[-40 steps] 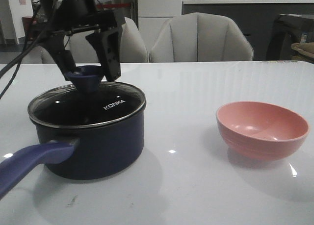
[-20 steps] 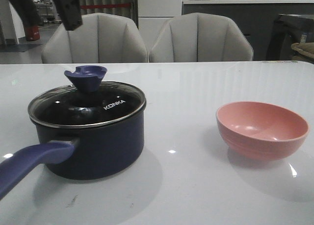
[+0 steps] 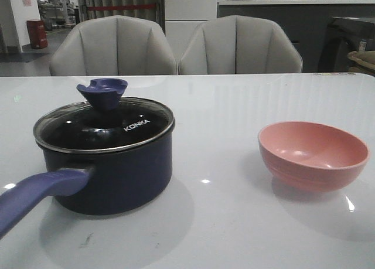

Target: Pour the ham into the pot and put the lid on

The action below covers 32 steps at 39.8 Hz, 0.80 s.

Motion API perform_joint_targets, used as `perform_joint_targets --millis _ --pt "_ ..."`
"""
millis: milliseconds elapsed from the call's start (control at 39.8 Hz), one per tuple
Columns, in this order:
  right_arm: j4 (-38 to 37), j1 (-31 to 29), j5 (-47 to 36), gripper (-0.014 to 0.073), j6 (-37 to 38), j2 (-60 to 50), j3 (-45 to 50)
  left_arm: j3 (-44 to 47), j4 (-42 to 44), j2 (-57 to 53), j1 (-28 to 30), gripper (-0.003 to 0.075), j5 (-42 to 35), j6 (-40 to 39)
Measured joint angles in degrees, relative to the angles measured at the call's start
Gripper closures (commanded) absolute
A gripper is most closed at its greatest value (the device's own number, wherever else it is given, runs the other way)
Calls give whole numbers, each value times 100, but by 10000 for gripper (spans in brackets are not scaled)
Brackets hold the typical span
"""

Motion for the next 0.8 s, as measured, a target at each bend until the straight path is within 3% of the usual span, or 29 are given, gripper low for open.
perform_joint_targets --millis 251,578,804 --pt "0 0 0 452 0 0 0 1360 -203 -2026 5 463 -1270 0" --pt "0 0 0 452 0 0 0 2545 -214 -4278 5 608 -1937 0" --pt "0 0 0 452 0 0 0 3374 -193 -5364 5 606 -2492 10"
